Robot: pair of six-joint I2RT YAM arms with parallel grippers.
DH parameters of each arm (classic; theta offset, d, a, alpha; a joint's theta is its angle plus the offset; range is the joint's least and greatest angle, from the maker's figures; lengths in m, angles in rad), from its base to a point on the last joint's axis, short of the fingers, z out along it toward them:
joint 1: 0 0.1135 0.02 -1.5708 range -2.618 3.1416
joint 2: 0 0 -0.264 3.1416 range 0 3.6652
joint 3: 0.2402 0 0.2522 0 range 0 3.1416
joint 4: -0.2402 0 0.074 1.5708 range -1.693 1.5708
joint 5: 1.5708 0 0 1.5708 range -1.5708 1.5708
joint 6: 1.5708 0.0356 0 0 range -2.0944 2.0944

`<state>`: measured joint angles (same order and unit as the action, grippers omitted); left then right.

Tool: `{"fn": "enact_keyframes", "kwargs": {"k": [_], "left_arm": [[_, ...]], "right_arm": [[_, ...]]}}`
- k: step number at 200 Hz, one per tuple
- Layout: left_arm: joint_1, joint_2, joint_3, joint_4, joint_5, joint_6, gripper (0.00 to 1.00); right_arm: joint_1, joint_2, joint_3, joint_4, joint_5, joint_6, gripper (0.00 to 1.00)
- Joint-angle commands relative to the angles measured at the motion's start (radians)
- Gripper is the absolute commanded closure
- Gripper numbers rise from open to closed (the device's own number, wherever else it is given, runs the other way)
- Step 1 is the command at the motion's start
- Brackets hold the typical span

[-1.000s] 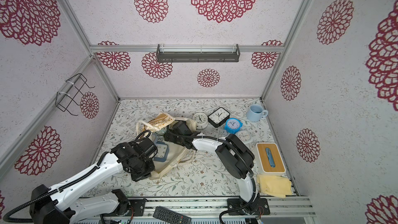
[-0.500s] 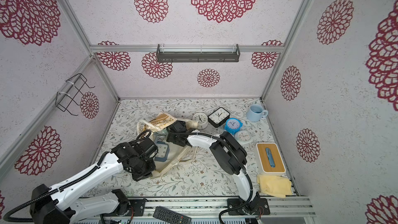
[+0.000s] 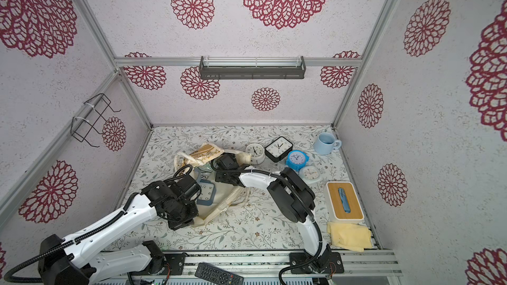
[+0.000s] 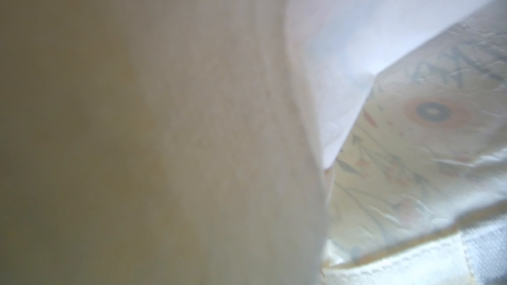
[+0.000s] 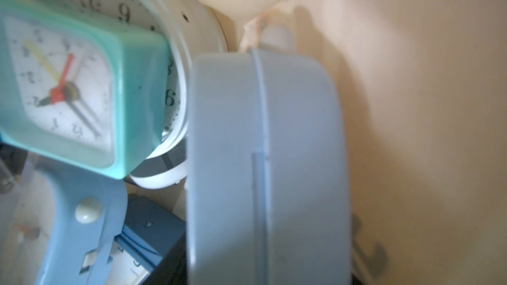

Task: Take the alarm clock out of the canvas bag
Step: Pick up the alarm from the canvas bag.

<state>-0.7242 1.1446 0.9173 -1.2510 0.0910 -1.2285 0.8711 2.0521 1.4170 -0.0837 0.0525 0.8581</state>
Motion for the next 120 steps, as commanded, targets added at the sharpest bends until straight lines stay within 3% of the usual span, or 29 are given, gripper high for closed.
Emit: {"fn": "enact_keyframes", "kwargs": {"k": [1, 55, 120], "left_arm": [[-0.015, 0.003, 0.011, -0.054, -0.016, -0.01, 1.0], [-0.025, 0.009, 0.019, -0.054, -0.02, -0.01, 1.0], [-0.03, 0.003, 0.025, -0.062, -0.031, -0.011, 1.0]], "right_arm": [[-0.028, -0.085, -0.021, 0.132, 0.048, -0.063, 0.47], [-0.029, -0.047, 0.031, 0.148, 0.018, -0.069, 0.43], [-0.029, -0.044, 0.073, 0.07, 0.055, -0.048, 0.6]]}}
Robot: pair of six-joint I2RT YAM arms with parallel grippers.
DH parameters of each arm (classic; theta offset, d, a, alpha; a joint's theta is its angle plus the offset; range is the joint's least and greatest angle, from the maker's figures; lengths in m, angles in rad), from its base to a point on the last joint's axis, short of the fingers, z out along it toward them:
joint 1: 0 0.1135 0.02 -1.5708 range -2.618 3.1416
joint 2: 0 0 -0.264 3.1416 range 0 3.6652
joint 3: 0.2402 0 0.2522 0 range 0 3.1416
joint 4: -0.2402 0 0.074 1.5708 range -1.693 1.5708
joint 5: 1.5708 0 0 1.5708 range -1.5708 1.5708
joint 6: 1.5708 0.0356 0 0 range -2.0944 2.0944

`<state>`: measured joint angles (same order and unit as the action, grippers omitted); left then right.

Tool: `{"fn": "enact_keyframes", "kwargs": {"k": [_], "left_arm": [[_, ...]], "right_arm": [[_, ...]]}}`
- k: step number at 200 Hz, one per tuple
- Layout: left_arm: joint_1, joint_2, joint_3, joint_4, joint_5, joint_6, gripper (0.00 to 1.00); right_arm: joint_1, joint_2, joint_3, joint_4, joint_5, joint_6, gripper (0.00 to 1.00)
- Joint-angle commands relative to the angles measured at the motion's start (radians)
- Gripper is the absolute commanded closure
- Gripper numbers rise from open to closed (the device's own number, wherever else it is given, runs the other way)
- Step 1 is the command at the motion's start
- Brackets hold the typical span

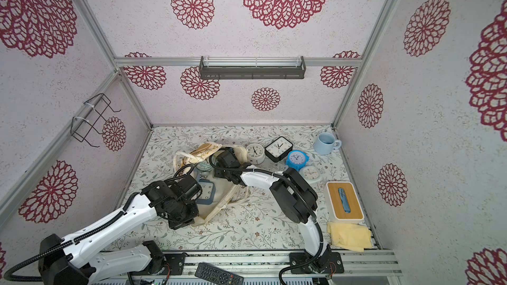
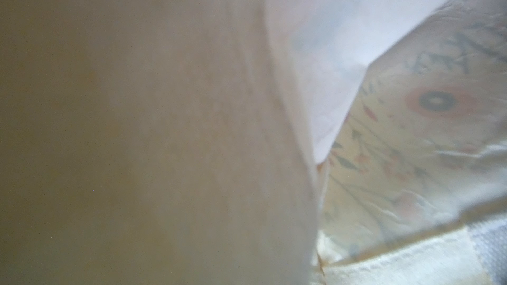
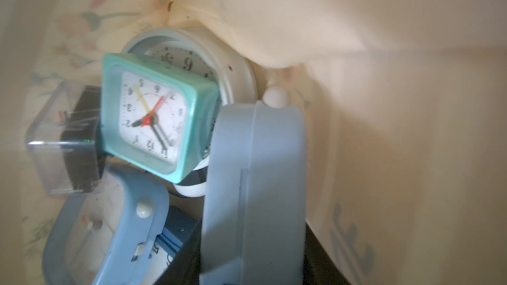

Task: Take the alarm clock out of the canvas bag
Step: Pick up the alarm from the canvas bag, then place the alarm at the center of the board.

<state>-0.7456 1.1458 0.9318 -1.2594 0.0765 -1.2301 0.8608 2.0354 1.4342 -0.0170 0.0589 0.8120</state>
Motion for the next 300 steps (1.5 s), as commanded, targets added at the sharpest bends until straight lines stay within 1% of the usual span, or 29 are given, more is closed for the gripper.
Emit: {"fn": "enact_keyframes", "kwargs": {"k": [1, 34, 54, 78, 95, 129, 161, 180, 197, 224, 248, 261, 280, 300], "left_arm": [[-0.009, 0.002, 0.01, -0.055, -0.016, -0.009, 1.0], [-0.009, -0.004, 0.031, -0.08, -0.045, 0.003, 1.0], [-0.007, 0.001, 0.075, -0.115, -0.089, 0.032, 1.0], [-0.002, 0.02, 0.139, -0.173, -0.146, 0.097, 1.0], [0.003, 0.031, 0.166, -0.2, -0.175, 0.134, 1.0], [0.018, 0.041, 0.198, -0.227, -0.219, 0.178, 1.0], [0.036, 0.049, 0.239, -0.245, -0.259, 0.208, 1.0], [0.054, 0.053, 0.254, -0.249, -0.28, 0.218, 1.0], [0.069, 0.059, 0.261, -0.235, -0.29, 0.225, 1.0], [0.084, 0.083, 0.301, -0.239, -0.33, 0.229, 1.0], [0.115, 0.092, 0.342, -0.277, -0.383, 0.217, 1.0], [0.144, 0.087, 0.352, -0.284, -0.398, 0.214, 1.0], [0.193, 0.075, 0.367, -0.283, -0.412, 0.214, 1.0], [0.234, 0.063, 0.379, -0.279, -0.43, 0.225, 1.0]], "right_arm": [[-0.019, -0.027, 0.056, -0.001, 0.05, -0.001, 0.6], [-0.016, -0.069, 0.041, -0.025, 0.05, -0.029, 0.63], [-0.01, -0.132, 0.017, 0.008, 0.001, -0.085, 0.65], [-0.007, -0.222, -0.008, 0.016, -0.079, -0.17, 0.67], [-0.005, -0.292, -0.026, -0.019, -0.106, -0.229, 0.69], [-0.006, -0.421, -0.047, -0.127, -0.166, -0.346, 0.69], [-0.006, -0.564, -0.032, -0.283, -0.142, -0.454, 0.7], [-0.008, -0.665, -0.05, -0.324, -0.136, -0.512, 0.7], [-0.016, -0.729, -0.077, -0.329, -0.136, -0.527, 0.71], [-0.017, -0.767, -0.054, -0.371, -0.122, -0.536, 0.71], [-0.017, -0.814, 0.004, -0.428, -0.048, -0.574, 0.71], [-0.017, -0.849, 0.034, -0.459, 0.022, -0.607, 0.72], [-0.017, -0.895, 0.059, -0.524, 0.198, -0.656, 0.73], [-0.029, -0.919, 0.046, -0.602, 0.395, -0.687, 0.74]]}}
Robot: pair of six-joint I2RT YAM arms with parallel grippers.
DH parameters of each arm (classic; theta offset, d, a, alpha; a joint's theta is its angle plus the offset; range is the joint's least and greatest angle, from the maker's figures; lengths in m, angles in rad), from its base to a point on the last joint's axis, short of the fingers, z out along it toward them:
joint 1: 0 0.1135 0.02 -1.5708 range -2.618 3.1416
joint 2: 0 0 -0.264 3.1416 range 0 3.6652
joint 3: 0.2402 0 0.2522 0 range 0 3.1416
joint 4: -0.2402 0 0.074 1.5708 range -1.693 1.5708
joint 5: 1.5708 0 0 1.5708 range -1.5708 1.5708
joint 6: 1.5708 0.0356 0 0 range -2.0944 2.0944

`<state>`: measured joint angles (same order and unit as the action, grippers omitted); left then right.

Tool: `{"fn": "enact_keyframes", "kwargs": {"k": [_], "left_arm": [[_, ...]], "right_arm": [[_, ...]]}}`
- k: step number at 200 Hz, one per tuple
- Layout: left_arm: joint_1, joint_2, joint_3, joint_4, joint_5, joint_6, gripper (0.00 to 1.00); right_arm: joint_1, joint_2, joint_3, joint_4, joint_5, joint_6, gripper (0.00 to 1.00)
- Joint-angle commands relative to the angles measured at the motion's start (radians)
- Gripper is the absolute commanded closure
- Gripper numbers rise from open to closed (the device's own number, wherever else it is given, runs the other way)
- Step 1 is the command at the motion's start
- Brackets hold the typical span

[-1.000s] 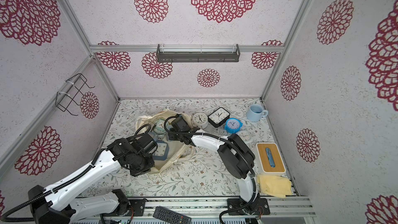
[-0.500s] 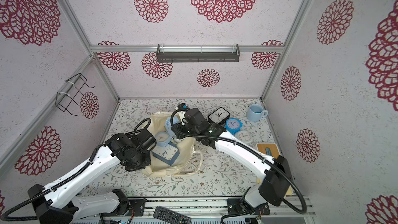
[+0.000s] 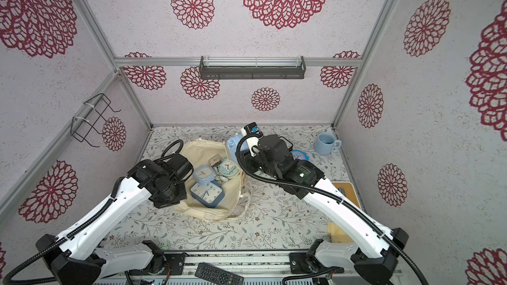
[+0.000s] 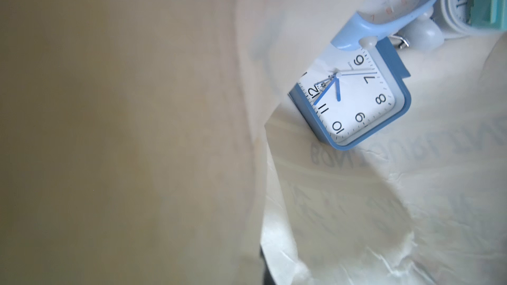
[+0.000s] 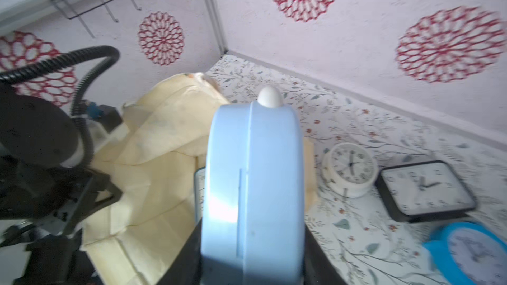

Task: Take the alarm clock out of the canvas bag
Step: Place the alarm at the center of the board.

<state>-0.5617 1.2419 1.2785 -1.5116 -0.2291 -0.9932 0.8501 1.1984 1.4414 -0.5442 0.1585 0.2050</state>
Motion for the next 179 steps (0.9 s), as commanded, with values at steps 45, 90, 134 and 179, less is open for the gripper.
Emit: {"fn": "enact_keyframes", "kwargs": {"k": [45, 90, 134, 179], "left_arm": [[0.115, -0.029, 0.055, -0.007, -0.119, 0.03, 1.0], [0.12, -0.028, 0.04, 0.014, -0.099, 0.038, 1.0], [0.121, -0.03, 0.03, 0.033, -0.089, 0.045, 1.0], [0.127, -0.02, 0.03, 0.049, -0.077, 0.059, 1.0]], "right_arm": [[-0.109, -0.019, -0.078, -0.2, 0.374, -0.079, 0.74], [-0.159, 0.114, -0.237, -0.056, 0.366, -0.201, 0.73], [-0.19, 0.216, -0.381, 0.205, 0.402, -0.486, 0.71], [-0.237, 0.34, -0.444, 0.343, 0.41, -0.681, 0.69]]}}
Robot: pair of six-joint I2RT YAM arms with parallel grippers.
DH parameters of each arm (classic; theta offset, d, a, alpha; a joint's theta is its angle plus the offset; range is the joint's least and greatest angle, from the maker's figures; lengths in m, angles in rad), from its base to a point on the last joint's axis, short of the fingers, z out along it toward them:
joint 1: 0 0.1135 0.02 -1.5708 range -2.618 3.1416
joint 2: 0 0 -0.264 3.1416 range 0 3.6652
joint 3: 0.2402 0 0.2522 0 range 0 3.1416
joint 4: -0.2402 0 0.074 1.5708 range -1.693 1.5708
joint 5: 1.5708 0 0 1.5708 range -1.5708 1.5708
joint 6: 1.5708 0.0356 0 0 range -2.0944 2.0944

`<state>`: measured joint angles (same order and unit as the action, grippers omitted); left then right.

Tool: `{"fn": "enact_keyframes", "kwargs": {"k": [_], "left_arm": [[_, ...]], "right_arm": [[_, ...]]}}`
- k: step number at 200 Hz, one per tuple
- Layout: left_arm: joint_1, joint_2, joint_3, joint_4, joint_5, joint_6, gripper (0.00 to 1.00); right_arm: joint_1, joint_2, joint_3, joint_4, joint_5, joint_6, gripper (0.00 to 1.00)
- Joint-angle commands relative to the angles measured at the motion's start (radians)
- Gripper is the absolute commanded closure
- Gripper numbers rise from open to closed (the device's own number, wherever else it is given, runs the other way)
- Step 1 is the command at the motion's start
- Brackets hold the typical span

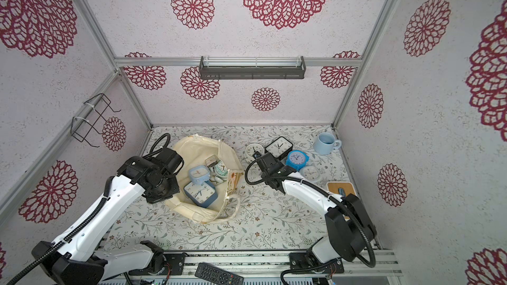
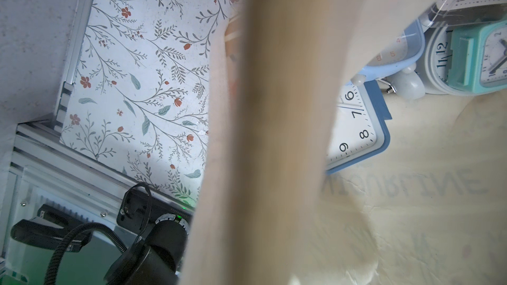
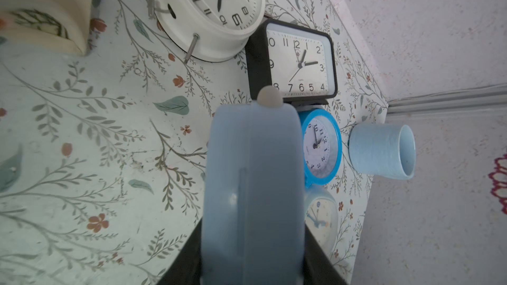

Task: Take the alarm clock out of the canvas bag
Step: Place the alarm at the center of the board.

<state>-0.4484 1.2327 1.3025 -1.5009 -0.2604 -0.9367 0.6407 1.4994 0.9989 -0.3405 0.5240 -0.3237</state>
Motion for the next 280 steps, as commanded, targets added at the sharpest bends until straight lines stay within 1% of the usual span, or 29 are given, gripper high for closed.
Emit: {"fn": "enact_keyframes", "kwargs": {"k": [1, 36, 57, 78, 94, 126, 164, 222, 280], "left_arm": [[0.013, -0.011, 0.006, 0.039, -0.045, 0.003, 1.0], [0.015, 0.0, 0.006, 0.047, -0.038, 0.006, 1.0], [0.015, 0.008, 0.009, 0.052, -0.032, 0.006, 1.0], [0.016, 0.019, 0.017, 0.051, -0.03, 0.01, 1.0], [0.017, 0.025, 0.024, 0.05, -0.031, 0.015, 1.0], [0.022, 0.035, 0.035, 0.051, -0.031, 0.019, 1.0], [0.023, 0.043, 0.044, 0.054, -0.027, 0.025, 1.0], [0.024, 0.032, 0.052, 0.044, -0.03, 0.025, 1.0], [0.021, 0.019, 0.051, 0.041, -0.018, 0.016, 1.0]], "right_arm": [[-0.029, 0.042, 0.0, 0.142, 0.045, -0.153, 0.68], [-0.045, 0.136, 0.028, 0.195, 0.034, -0.211, 0.66], [-0.047, 0.188, 0.04, 0.226, 0.038, -0.204, 0.65], [-0.045, 0.241, 0.072, 0.228, 0.036, -0.186, 0.61], [-0.046, 0.278, 0.095, 0.229, 0.039, -0.177, 0.57], [-0.045, 0.334, 0.15, 0.201, 0.039, -0.146, 0.43], [-0.044, 0.373, 0.182, 0.172, 0.034, -0.116, 0.35], [-0.044, 0.366, 0.163, 0.163, 0.06, -0.071, 0.26], [-0.044, 0.235, 0.088, 0.155, 0.008, -0.04, 0.2]]}}
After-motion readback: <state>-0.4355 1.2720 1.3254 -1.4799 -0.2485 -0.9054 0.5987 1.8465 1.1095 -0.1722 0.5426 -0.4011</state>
